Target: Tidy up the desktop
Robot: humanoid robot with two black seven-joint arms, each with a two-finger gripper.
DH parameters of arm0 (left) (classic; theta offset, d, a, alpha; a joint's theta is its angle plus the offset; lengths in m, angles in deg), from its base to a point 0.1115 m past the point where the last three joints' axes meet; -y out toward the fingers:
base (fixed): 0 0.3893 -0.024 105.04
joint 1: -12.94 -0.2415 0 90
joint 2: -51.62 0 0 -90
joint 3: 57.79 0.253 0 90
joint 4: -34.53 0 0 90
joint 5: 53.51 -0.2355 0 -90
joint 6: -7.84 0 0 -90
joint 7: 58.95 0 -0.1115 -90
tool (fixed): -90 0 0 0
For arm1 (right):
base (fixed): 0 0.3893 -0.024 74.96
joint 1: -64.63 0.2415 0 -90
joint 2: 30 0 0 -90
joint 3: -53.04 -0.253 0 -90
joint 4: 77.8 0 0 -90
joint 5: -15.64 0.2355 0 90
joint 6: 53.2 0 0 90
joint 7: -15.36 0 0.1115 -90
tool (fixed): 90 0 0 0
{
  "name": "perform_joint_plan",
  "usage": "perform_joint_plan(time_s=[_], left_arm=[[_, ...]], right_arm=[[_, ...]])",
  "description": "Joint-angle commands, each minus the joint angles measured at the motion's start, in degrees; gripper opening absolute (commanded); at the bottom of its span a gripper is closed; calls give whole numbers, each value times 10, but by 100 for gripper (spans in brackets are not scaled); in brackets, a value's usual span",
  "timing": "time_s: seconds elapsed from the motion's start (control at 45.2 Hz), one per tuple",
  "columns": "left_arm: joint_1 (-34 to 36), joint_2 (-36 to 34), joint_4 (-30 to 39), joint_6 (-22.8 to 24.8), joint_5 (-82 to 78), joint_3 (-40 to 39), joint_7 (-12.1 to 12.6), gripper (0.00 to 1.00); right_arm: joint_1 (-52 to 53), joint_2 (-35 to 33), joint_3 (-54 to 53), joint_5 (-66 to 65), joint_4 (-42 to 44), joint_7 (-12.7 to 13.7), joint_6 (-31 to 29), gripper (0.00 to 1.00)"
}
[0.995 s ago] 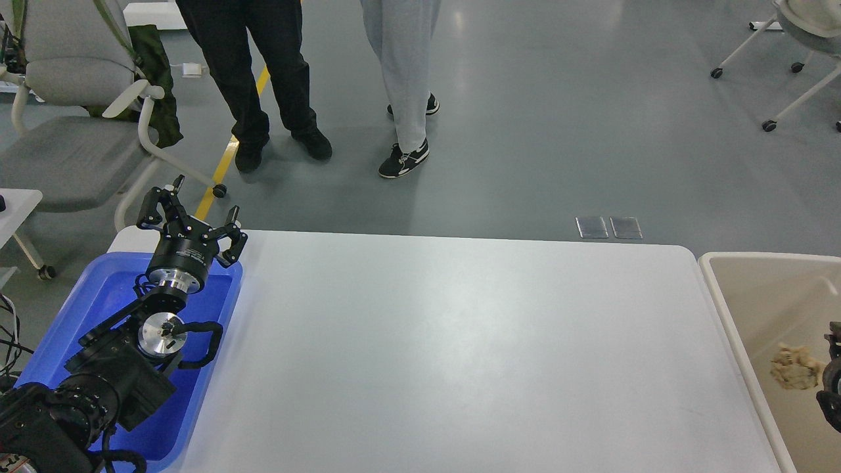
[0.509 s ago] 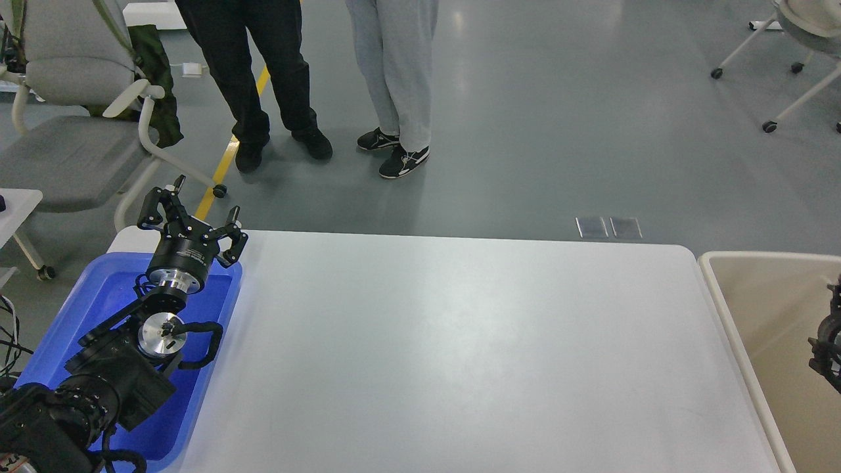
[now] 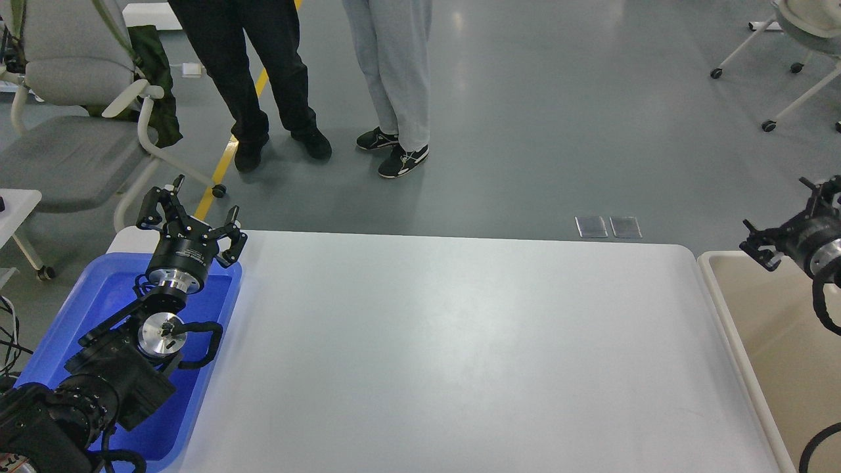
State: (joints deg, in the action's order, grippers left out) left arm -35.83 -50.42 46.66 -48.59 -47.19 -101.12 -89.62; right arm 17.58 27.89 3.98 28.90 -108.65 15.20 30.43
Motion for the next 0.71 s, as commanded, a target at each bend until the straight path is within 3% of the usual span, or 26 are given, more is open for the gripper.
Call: perform_joint_plan(time_s=[0.0,0.332,0.686], left_arm=[[0,0,0,0,0,0,0,100],[0,0,0,0,0,0,0,100],[0,0,0,0,0,0,0,100]], right_arm=[[29,67,-29,48,-8,0,-42,100],[43,191,-31,48,-2,-1,-48,100],[1,231,-29,48,0,-2,-79,100]])
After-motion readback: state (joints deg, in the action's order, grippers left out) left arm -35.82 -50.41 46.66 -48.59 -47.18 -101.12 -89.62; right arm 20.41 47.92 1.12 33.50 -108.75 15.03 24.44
